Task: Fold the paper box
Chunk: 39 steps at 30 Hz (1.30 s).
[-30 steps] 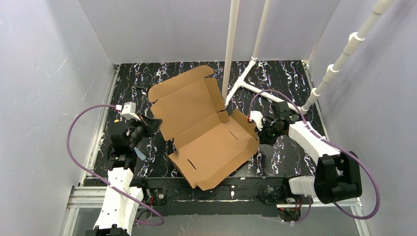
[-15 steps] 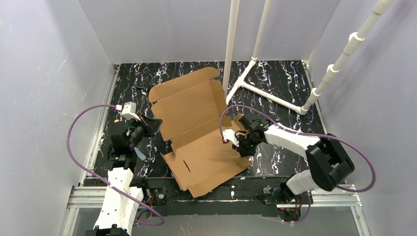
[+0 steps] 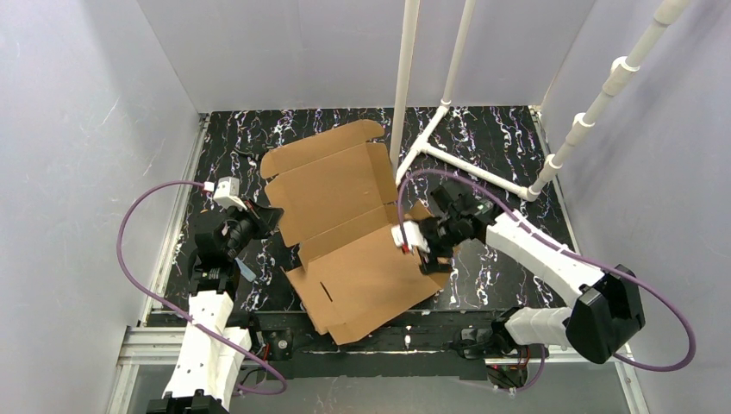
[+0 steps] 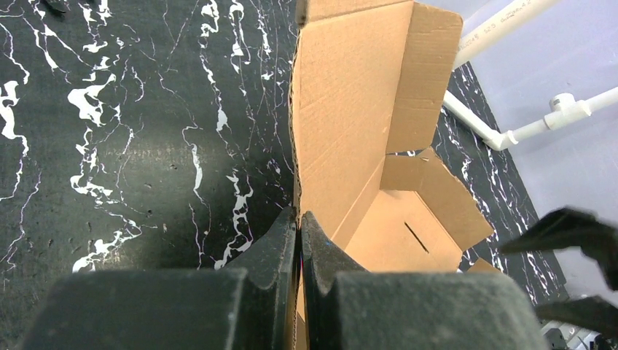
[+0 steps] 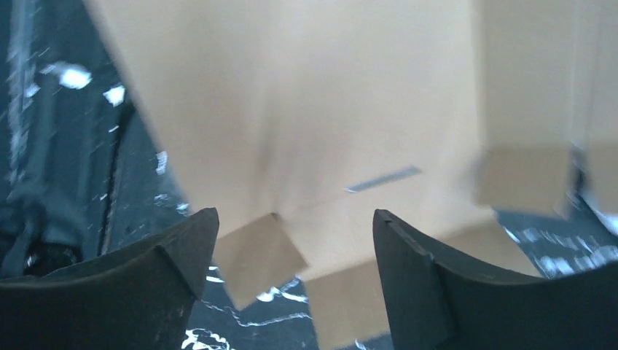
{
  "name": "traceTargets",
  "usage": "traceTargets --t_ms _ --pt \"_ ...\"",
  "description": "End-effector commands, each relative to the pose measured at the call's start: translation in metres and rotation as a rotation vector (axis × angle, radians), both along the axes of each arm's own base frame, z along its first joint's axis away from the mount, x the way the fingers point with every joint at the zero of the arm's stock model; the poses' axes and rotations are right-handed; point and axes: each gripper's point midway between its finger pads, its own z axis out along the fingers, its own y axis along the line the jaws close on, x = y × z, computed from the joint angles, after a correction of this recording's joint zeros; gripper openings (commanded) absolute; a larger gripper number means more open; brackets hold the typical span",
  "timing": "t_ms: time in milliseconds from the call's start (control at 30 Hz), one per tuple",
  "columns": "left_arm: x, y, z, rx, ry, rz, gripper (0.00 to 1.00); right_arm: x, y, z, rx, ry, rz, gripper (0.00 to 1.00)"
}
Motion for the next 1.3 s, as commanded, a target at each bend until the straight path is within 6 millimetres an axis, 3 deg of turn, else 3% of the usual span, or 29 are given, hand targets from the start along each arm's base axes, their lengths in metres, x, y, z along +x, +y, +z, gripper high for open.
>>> traceTargets --t_ms 0,233,500,700,800,1000,1267 --pt "0.004 0.001 0.02 0.027 -0.059 -0.003 0.0 -0.079 -0.016 -0.04 0.014 0.125 0.39 0.9" --pt "0.007 0.003 0.013 0.028 -0.031 0.008 0.0 -0.086 -0.001 -0.061 0.002 0.056 0.48 0.97" --pt "0.007 0.006 0.004 0.036 0.003 0.022 0.0 -0.068 0.031 -0.076 0.023 -0.082 0.436 0.98" --pt "0.007 0.006 0.002 0.043 0.013 0.018 0.0 -0.076 0.032 -0.085 0.019 -0.102 0.453 0.95" --pt "0.007 0.005 0.002 0.045 0.014 0.014 0.0 -0.076 0.035 -0.075 0.043 -0.103 0.435 0.87" --pt "0.007 0.003 0.002 0.044 0.014 0.0 0.0 -0.057 0.046 -0.038 0.074 -0.118 0.337 0.72" --pt "0.004 -0.004 0.007 0.036 -0.004 -0.049 0.0 -0.033 0.056 -0.043 0.071 -0.133 0.196 0.63"
